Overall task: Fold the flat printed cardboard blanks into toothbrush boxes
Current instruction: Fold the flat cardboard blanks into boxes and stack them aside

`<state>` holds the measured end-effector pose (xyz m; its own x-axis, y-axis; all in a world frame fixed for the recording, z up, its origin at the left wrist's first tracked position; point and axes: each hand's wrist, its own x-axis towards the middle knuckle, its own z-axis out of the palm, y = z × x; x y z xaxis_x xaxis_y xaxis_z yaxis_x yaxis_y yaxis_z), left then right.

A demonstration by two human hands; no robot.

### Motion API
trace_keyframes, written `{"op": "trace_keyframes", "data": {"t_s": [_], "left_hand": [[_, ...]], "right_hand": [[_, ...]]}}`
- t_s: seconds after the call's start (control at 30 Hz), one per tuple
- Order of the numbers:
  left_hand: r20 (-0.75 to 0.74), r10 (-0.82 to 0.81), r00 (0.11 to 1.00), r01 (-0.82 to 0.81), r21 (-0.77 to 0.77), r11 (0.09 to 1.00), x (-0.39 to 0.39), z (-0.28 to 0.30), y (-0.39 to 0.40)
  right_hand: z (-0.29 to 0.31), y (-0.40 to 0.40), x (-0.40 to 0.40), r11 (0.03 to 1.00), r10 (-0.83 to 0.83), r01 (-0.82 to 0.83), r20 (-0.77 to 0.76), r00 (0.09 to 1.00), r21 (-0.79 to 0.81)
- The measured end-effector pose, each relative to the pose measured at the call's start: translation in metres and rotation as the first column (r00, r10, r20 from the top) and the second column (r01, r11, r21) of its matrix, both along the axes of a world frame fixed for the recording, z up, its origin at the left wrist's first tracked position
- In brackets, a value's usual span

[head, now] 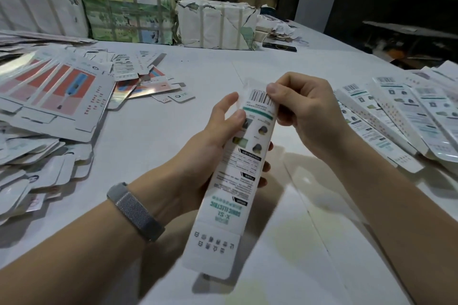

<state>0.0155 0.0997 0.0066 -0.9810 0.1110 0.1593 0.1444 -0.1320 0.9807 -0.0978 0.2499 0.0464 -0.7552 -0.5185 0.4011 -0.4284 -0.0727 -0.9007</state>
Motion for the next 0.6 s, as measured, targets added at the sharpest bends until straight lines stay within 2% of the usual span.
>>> {"op": "trace_keyframes", "data": {"t_s": [0.03,0.13,0.2,0.27,0.4,0.6], "left_hand": [[-0.002,0.004,1.000,-0.004,0.013,1.000,-0.003,-0.002,-0.002],[0.153,-0.073,0.985,0.050,0.153,0.987,-0.008,0.008,-0.005],[0.124,-0.121,0.985,0.102,0.147,0.984,-0.001,0.005,-0.015],[0.104,-0.107,0.989,0.089,0.164,0.982,-0.004,0.004,-0.019],[0.028,-0.067,0.997,0.060,0.204,0.977,-0.007,0.002,-0.018],[-0.018,-0.018,1.000,0.022,0.270,0.963,-0.007,0.002,-0.014]], "right_hand": [[0.000,0.000,0.001,1.000,0.007,-0.007,-0.004,1.000,-0.012],[-0.003,-0.002,0.004,1.000,0.011,-0.012,-0.044,0.999,-0.029],[-0.007,-0.005,0.009,1.000,0.005,-0.006,-0.079,0.997,-0.011],[-0.011,-0.009,0.011,1.000,0.001,-0.003,-0.085,0.996,-0.030],[-0.011,-0.011,0.011,0.995,0.013,-0.008,0.044,0.999,-0.102],[-0.014,-0.013,0.013,0.993,0.079,-0.071,0.079,0.994,-0.098]]}}
